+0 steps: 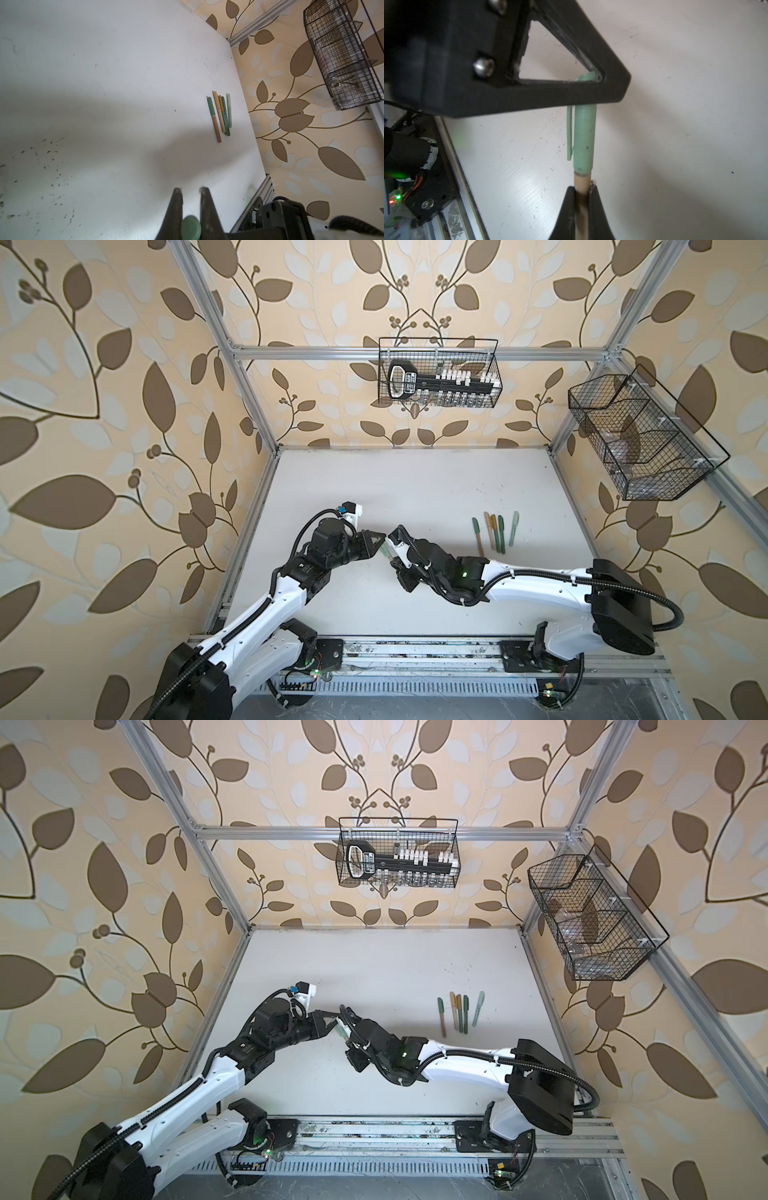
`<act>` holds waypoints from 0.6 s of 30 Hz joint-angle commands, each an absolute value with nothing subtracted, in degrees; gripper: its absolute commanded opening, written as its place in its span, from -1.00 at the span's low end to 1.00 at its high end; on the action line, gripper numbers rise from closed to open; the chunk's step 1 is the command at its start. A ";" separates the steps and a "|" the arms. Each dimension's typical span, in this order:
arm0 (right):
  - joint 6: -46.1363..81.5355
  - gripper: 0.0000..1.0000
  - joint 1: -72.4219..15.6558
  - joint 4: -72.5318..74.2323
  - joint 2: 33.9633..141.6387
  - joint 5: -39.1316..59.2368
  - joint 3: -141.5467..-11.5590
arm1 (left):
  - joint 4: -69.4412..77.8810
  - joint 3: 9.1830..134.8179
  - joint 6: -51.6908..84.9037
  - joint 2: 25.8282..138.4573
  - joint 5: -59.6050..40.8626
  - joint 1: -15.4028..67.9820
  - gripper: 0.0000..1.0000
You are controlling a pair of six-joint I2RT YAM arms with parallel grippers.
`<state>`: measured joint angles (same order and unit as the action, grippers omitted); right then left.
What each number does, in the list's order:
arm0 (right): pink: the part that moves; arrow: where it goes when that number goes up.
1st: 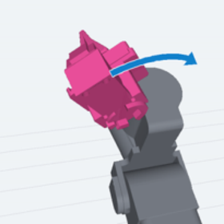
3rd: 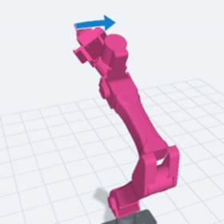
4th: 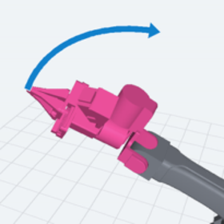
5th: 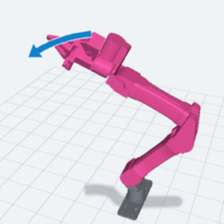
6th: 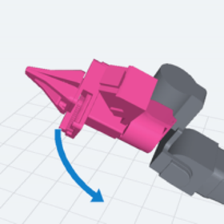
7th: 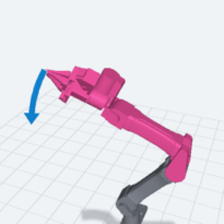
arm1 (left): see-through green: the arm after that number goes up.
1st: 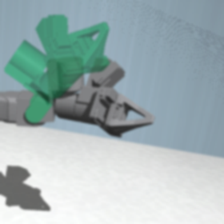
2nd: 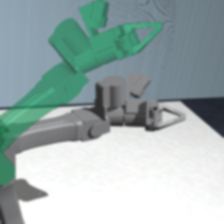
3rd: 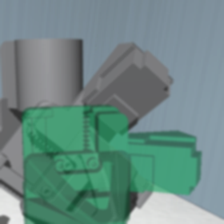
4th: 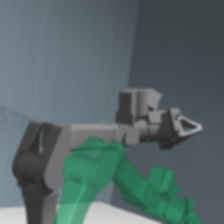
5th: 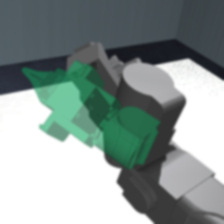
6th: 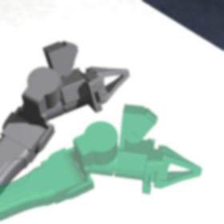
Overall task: Insert the pens into the pen caps
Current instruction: 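Push the pen into the pale green cap while the left gripper holds it, then open the left gripper while the right pulls the capped pen away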
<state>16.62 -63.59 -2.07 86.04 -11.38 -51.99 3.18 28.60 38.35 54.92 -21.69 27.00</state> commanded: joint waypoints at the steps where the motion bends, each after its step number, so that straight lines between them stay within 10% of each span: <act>1: 14.72 -1.00 -63.72 14.23 84.82 -11.78 -58.95 | -2.42 26.09 39.40 57.38 -27.78 31.47 -1.00; 5: 17.16 -1.00 -63.24 8.46 84.16 -11.85 -56.81 | -8.10 30.73 37.50 54.94 -23.42 31.39 -0.84; 9: 20.52 -1.00 -62.63 2.54 81.91 -13.15 -51.69 | -11.94 36.24 36.06 53.09 -21.25 28.08 0.32; 13: 25.63 -1.00 -59.24 -3.80 79.26 -14.07 -45.31 | -16.14 40.96 35.17 49.66 -21.71 17.04 0.90; 18: 29.72 -1.00 -49.13 -14.20 78.99 -14.94 -42.11 | -23.19 46.09 30.53 49.64 -19.14 11.79 0.98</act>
